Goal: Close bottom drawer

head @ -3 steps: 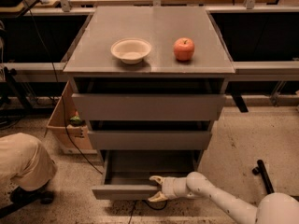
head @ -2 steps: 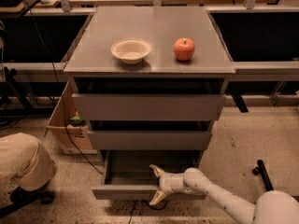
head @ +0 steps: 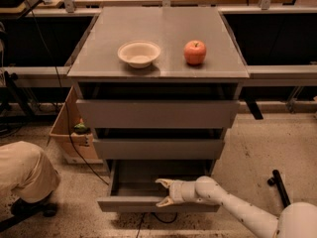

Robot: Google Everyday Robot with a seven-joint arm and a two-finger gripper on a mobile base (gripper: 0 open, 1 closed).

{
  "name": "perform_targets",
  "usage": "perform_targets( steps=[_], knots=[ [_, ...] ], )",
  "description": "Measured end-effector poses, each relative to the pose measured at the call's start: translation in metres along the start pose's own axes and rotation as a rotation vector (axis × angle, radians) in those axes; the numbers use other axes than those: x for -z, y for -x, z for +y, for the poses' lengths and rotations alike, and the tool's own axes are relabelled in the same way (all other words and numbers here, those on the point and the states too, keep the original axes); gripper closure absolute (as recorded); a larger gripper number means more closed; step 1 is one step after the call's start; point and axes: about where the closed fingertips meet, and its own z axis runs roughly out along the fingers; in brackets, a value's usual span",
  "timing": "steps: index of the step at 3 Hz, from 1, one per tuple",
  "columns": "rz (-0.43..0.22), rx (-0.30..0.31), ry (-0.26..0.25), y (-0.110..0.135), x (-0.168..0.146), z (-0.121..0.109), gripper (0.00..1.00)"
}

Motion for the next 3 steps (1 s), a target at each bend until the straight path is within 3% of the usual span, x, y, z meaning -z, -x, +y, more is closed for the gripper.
perform_targets(
  steps=[1,2,3],
  knots=[
    [0.037,-0.024,-0.002,-0.008,0.023,0.021,0.70],
    [0.058,-0.051,-0.004,-0.021,0.036,0.040,0.93],
    [0.058,-0.052,-0.004,-0.021,0.037,0.040,1.00]
  ],
)
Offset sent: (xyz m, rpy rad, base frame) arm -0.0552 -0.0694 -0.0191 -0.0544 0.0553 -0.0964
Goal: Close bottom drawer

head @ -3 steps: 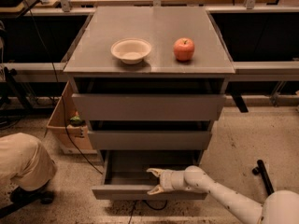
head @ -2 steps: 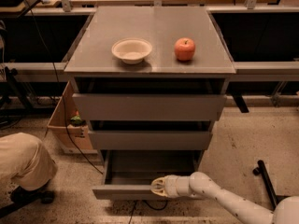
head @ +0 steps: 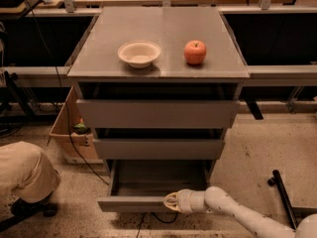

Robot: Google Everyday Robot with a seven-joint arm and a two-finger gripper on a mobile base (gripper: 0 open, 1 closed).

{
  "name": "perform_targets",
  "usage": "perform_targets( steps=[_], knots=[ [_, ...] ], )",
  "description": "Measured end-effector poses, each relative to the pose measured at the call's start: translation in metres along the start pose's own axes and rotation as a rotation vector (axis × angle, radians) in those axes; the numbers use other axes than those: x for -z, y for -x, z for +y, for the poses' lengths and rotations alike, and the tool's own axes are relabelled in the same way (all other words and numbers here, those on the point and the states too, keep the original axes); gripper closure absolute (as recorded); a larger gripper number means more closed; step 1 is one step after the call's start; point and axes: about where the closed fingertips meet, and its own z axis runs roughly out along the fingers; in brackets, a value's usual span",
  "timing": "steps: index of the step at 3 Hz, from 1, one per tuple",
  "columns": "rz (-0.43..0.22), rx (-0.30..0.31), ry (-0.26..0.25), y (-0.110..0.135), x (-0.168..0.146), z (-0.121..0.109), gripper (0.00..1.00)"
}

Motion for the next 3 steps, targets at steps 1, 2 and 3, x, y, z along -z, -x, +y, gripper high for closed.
perform_targets(
  steps=[1,2,3],
  knots=[
    [-0.019,-0.015,0.009,-0.003,-0.006,0.005,1.00],
    [-0.043,-0.057,0.008,-0.035,-0.019,0.016,1.00],
    [-0.046,-0.054,0.007,-0.034,-0.018,0.016,1.00]
  ],
)
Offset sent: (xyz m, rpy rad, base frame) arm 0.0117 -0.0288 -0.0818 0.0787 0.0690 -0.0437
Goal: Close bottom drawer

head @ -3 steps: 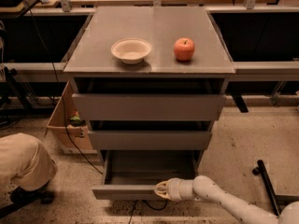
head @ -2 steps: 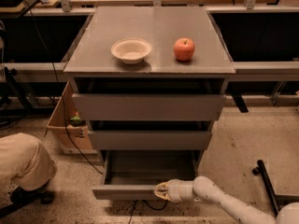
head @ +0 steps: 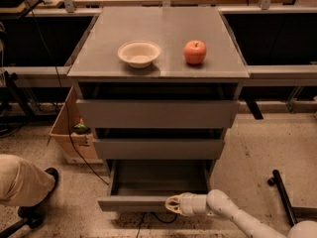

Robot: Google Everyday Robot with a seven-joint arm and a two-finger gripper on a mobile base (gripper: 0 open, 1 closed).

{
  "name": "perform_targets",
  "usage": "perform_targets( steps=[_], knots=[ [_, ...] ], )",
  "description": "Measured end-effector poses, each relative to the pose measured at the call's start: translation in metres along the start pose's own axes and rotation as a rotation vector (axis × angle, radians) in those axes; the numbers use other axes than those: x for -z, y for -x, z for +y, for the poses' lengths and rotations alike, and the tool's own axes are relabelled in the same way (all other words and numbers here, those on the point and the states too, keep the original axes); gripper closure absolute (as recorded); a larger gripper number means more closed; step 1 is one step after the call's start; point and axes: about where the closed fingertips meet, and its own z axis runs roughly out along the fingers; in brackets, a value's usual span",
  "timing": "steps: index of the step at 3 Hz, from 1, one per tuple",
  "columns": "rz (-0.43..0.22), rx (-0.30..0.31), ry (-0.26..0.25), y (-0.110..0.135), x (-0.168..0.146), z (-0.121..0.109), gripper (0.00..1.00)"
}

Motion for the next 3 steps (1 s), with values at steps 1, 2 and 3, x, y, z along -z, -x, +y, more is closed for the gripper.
perform_targets(
  steps=[1,2,3],
  knots=[
    [-0.059,0.071,-0.030,0.018,0.002,0.007,1.00],
    [-0.112,0.190,-0.073,0.044,0.000,-0.004,1.00],
    [-0.161,0.270,-0.090,0.061,-0.009,-0.011,1.00]
  ],
)
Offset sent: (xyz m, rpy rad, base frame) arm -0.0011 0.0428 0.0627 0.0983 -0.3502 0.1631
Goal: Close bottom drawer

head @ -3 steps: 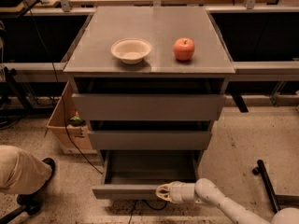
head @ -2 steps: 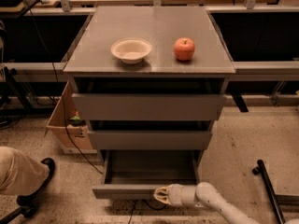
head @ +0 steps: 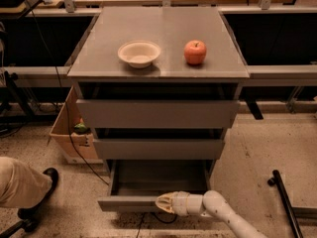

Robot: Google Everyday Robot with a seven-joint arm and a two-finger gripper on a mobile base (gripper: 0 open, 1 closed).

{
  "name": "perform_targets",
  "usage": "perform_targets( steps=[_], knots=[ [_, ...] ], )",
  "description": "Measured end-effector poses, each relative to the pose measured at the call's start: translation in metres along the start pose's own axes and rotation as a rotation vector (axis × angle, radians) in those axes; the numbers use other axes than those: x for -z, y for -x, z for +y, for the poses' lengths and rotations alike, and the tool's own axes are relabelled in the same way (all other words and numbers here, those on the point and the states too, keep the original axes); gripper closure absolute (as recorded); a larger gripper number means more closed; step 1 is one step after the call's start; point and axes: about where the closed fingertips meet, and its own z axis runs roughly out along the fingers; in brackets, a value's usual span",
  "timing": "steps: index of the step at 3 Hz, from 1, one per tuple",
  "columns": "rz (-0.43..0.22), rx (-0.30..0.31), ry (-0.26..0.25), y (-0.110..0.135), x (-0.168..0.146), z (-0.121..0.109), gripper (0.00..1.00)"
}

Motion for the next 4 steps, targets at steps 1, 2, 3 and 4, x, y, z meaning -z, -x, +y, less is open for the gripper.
perform_targets(
  steps=[1,2,3,4],
  knots=[
    [-0.040,0.021,0.018,0.007,0.001,0.013,1.00],
    [-0.050,0.016,0.035,0.008,0.005,0.025,1.00],
    [-0.039,-0.010,0.068,-0.006,0.004,0.052,1.00],
    [-0.018,-0.035,0.078,-0.025,-0.001,0.065,1.00]
  ],
)
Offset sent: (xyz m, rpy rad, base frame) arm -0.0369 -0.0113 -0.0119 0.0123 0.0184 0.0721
